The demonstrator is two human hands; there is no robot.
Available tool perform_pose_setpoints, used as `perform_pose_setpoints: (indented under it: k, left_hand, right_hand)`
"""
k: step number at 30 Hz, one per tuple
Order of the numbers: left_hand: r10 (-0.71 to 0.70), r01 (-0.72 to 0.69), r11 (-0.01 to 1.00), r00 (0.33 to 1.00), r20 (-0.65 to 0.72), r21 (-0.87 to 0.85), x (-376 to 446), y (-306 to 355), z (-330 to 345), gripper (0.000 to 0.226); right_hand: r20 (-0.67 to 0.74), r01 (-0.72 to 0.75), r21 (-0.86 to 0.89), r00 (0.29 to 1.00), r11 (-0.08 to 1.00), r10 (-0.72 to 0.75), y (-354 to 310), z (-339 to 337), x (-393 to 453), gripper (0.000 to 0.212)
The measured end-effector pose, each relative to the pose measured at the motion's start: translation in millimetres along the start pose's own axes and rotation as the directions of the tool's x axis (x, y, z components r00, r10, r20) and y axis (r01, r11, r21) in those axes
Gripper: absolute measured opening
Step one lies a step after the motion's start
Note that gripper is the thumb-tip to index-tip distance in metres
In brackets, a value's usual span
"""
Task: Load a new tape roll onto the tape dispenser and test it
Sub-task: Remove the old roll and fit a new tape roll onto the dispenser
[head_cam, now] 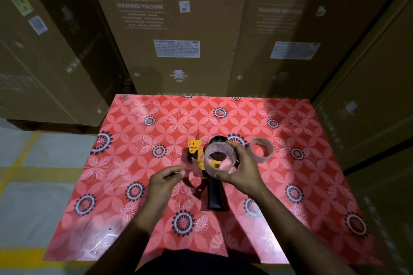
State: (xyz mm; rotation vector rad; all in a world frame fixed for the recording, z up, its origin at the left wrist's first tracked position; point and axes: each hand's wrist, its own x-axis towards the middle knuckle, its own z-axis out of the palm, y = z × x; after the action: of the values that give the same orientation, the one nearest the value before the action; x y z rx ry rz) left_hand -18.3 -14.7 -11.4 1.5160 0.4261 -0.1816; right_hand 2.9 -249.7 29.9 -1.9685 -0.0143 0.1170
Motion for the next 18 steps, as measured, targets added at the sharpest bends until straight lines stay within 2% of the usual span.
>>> perform_pose_setpoints:
  k: [3, 6, 9, 12, 15, 18]
  left_hand:
    - [0.024, -0.024, 0.979, 1.0, 0.006, 0.201, 17.5, 2.5, -8.3, 0.032]
    - [0.066, -0.092, 0.927, 0.994, 0.083, 0.363, 36.3, 16.0, -4.9, 0.056]
    - [0.104, -0.172, 0.881, 0.979, 0.175, 0.44, 58.9, 33.8, 11.5, 0.082]
    - [0.141, -0.262, 0.79, 0.957, 0.253, 0.554, 75.1, 49.5, 37.0, 0.098]
    - [0.115, -0.307, 0.738, 0.935, 0.337, 0.601, 91.3, 51.8, 56.6, 0.103]
    - [0.083, -0.317, 0.719, 0.922, 0.377, 0.618, 104.2, 45.7, 69.0, 0.098]
  right_hand:
    - [-0.021, 0.004, -0.048, 1.0, 0.999, -0.005, 10.6, -6.5, 23.8, 0.093]
    - [-0.016, -0.006, -0.088, 1.0, 0.996, 0.005, 18.1, -11.1, 50.0, 0.096]
    - [0.02, 0.002, -0.124, 1.0, 0.992, 0.0, 21.9, -9.1, 73.0, 0.098]
    - [0.065, 0.028, -0.172, 0.998, 0.985, -0.017, 26.8, -4.5, 90.3, 0.099]
    - [0.082, 0.029, -0.192, 0.997, 0.981, -0.013, 35.8, -2.0, 99.8, 0.096]
    - [0.086, 0.029, -0.206, 0.996, 0.978, -0.012, 44.2, -2.0, 105.2, 0.095]
